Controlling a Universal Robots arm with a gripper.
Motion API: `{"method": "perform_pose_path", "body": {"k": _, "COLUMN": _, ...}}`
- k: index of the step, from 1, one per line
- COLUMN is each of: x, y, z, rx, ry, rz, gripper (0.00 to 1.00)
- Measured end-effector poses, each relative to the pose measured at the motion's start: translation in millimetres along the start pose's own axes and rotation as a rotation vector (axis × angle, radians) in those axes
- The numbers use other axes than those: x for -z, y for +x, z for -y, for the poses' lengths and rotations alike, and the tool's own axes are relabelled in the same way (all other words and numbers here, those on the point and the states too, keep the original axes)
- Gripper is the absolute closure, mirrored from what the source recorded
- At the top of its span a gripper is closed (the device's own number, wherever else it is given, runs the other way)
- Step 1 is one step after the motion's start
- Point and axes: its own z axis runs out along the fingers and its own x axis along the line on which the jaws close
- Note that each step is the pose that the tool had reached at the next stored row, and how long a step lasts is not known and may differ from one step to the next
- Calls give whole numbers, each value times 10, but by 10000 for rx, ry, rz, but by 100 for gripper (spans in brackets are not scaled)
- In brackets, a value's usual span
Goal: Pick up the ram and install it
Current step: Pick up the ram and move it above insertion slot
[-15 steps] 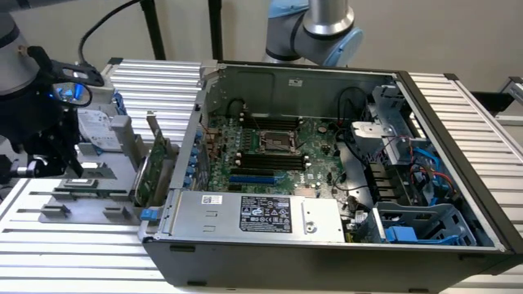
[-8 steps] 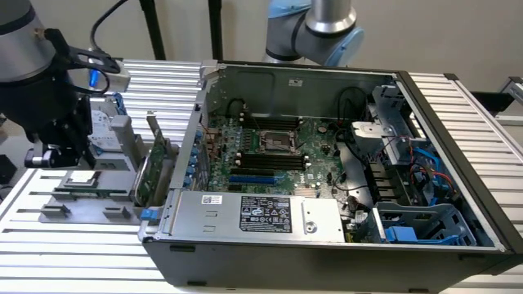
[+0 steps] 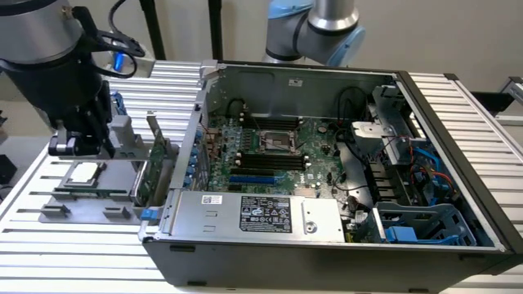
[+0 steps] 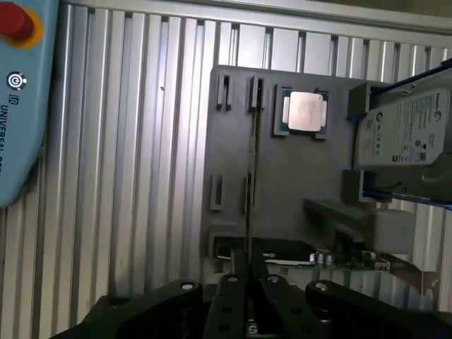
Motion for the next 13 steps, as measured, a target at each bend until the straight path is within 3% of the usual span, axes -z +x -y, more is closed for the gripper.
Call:
{"method": "perform_pose_path", "body": {"k": 9, "x": 255, "y": 1, "z": 386, "rx": 34, "ry": 17, "rz": 279, "gripper": 100}}
{"method": "perform_pose_path", "body": {"k": 13, "x": 353, "y": 3, "z": 566, "rx": 41, "ry": 19, "rz": 350, "gripper": 100}}
